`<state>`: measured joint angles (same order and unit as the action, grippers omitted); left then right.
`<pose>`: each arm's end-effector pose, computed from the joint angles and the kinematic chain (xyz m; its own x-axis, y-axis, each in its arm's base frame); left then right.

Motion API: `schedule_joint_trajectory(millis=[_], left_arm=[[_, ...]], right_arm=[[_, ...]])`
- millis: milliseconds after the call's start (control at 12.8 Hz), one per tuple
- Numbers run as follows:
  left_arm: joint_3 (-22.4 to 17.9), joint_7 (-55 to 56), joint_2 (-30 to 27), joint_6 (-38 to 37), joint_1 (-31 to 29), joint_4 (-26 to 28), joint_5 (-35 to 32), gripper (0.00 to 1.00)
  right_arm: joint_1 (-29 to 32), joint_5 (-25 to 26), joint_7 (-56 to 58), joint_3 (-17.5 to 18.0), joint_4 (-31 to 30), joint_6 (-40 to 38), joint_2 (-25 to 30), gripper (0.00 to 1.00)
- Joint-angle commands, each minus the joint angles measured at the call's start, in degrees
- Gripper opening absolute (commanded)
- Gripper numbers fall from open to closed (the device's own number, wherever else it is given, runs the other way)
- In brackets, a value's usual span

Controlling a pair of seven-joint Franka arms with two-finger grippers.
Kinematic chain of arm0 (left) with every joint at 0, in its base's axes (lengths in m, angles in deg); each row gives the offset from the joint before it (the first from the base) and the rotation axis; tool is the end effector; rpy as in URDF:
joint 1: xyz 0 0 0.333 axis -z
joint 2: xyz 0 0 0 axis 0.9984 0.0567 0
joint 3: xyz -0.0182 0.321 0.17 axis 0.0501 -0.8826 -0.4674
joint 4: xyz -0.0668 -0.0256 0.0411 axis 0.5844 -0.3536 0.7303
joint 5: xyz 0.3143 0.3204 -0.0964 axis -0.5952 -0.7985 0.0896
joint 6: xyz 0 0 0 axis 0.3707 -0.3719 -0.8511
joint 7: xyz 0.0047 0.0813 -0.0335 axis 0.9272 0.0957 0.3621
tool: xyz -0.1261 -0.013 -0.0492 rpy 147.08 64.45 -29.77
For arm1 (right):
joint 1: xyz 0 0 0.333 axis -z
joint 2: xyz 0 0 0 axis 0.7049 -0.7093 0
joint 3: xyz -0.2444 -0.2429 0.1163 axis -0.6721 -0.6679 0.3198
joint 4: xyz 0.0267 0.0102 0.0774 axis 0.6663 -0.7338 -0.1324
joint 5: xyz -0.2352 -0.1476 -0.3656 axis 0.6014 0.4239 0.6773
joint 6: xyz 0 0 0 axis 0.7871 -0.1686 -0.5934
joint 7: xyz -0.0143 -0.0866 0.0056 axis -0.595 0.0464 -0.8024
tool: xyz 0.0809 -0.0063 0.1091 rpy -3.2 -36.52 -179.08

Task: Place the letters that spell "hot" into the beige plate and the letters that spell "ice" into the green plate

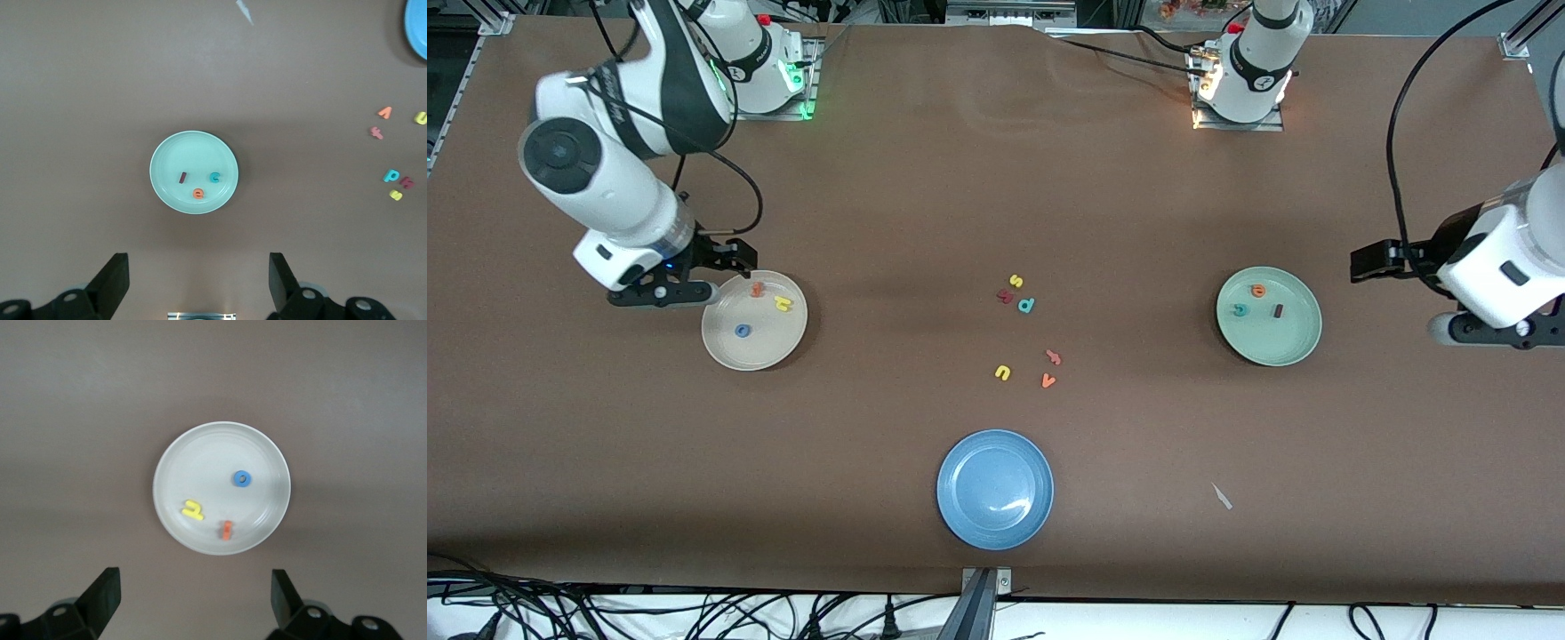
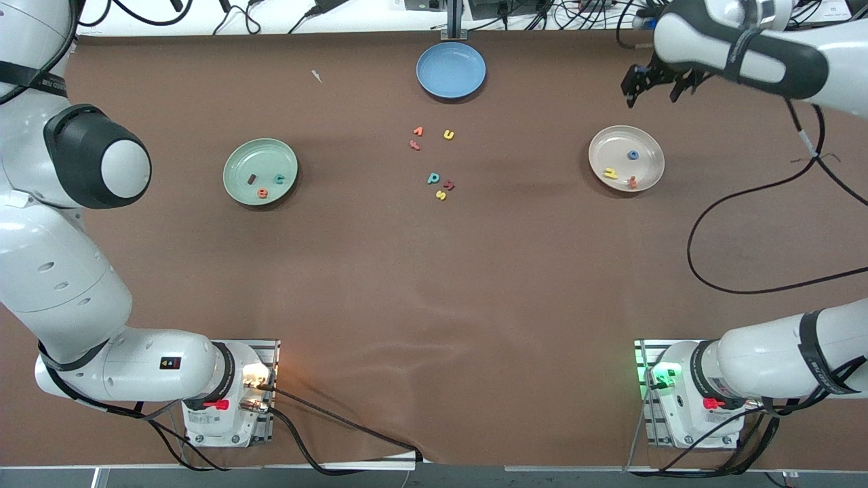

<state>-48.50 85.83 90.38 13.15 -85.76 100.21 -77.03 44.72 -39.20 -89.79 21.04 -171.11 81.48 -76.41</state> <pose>0.7249 -0.0667 0.6420 0.9813 -0.0238 -0.1909 -0.0257 -0.9996 -0.0077 0.6222 0.1348 0.4367 0.9948 0.0748 -0.0687 0.0790 -0.9951 0.0599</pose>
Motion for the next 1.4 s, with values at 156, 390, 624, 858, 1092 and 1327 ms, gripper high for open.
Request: schedule_joint_trajectory(millis=[156,390,624,858,1092,1327], left_arm=[[-2.28,-2.44,-5.72,5.55,1.11,9.88,1.84,0.90],[-2.28,-2.44,-18.10,21.52,0.94,32.53,2.19,0.92],[-2.54,-4.27,-22.00,27.72,0.50,41.56,2.11,0.92],[-4.30,-6.84,-21.57,30.87,0.50,42.62,1.58,0.96],[-4.39,-6.84,-21.13,31.94,0.32,43.50,1.40,1.00],[-4.21,-7.01,-20.34,31.86,-1.43,41.92,1.84,1.00]], right_arm=[[-0.42,-2.96,1.45,-2.79,13.10,-15.67,0.49,1.00],[-2.45,-4.71,6.96,-11.31,17.86,-21.48,1.02,1.00],[-2.54,-5.16,9.28,-13.36,19.97,-24.39,1.20,1.00],[-2.45,-5.07,9.19,-13.10,20.85,-24.66,1.29,1.00],[-2.45,-5.16,8.93,-13.18,23.05,-26.06,0.76,1.00],[-2.54,-5.42,8.93,-13.10,23.05,-25.98,0.76,1.00]])
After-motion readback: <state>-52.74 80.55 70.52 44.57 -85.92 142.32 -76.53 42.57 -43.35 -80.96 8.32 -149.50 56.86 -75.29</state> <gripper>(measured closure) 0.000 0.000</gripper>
